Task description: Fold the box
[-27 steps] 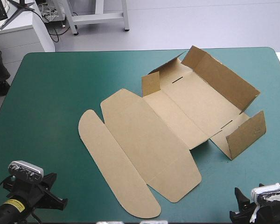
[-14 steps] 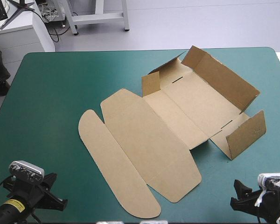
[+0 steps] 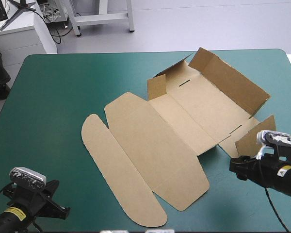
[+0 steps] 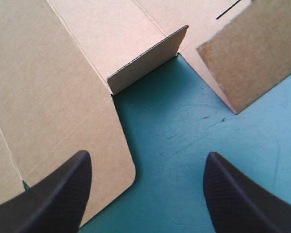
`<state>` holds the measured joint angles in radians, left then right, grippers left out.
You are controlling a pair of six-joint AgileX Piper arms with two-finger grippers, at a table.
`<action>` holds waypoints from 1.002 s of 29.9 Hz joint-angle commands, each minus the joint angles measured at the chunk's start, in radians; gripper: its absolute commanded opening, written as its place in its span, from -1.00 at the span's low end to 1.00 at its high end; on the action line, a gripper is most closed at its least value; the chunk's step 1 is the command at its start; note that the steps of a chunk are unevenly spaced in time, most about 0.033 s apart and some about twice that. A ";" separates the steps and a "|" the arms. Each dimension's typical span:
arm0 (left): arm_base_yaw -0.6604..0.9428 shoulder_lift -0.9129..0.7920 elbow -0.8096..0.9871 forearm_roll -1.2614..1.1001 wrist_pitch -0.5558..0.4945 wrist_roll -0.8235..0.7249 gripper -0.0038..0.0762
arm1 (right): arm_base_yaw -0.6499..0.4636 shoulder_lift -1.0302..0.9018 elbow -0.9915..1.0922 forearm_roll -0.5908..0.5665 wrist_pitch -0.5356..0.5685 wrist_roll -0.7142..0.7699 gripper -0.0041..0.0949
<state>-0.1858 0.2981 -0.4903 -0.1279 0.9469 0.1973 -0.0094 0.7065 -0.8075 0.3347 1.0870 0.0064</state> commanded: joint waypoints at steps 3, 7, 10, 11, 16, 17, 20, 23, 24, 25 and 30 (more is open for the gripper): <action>-0.001 0.011 -0.029 -0.010 -0.055 0.001 -0.93 | 0.004 0.161 -0.040 0.135 -0.110 0.005 0.21; -0.001 0.011 -0.029 -0.009 -0.055 0.003 -0.93 | 0.004 0.251 -0.040 0.216 -0.179 0.005 0.18; -0.001 0.011 -0.029 -0.009 -0.055 0.021 -0.93 | 0.004 0.311 -0.040 0.276 -0.220 0.005 0.18; -0.001 0.011 -0.029 -0.009 -0.053 0.027 -0.93 | 0.004 0.331 -0.040 0.290 -0.225 0.005 0.17; -0.001 0.011 -0.029 -0.009 -0.053 0.029 -0.93 | 0.004 0.425 -0.040 0.304 -0.245 0.038 0.16; -0.001 0.011 -0.029 -0.009 -0.053 0.029 -0.93 | 0.004 0.441 -0.040 0.304 -0.252 0.041 0.15; -0.001 0.011 -0.029 -0.009 -0.053 0.031 -0.93 | 0.005 0.480 -0.040 0.304 -0.275 0.060 0.15; -0.001 0.011 -0.029 -0.009 -0.053 0.041 -0.93 | 0.014 0.516 -0.040 0.304 -0.285 0.084 0.15; -0.001 0.011 -0.029 -0.009 -0.053 0.051 -0.93 | 0.024 0.527 -0.040 0.301 -0.295 0.084 0.14; -0.001 0.011 -0.029 -0.009 -0.053 0.056 -0.93 | 0.033 0.536 -0.040 0.299 -0.308 0.084 0.13; -0.001 0.011 -0.027 -0.009 -0.053 0.058 -0.93 | 0.093 0.587 -0.047 0.272 -0.365 0.131 0.05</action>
<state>-0.1858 0.2981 -0.4903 -0.1279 0.9469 0.2546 0.0579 1.2900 -0.8168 0.6005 0.7665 0.1089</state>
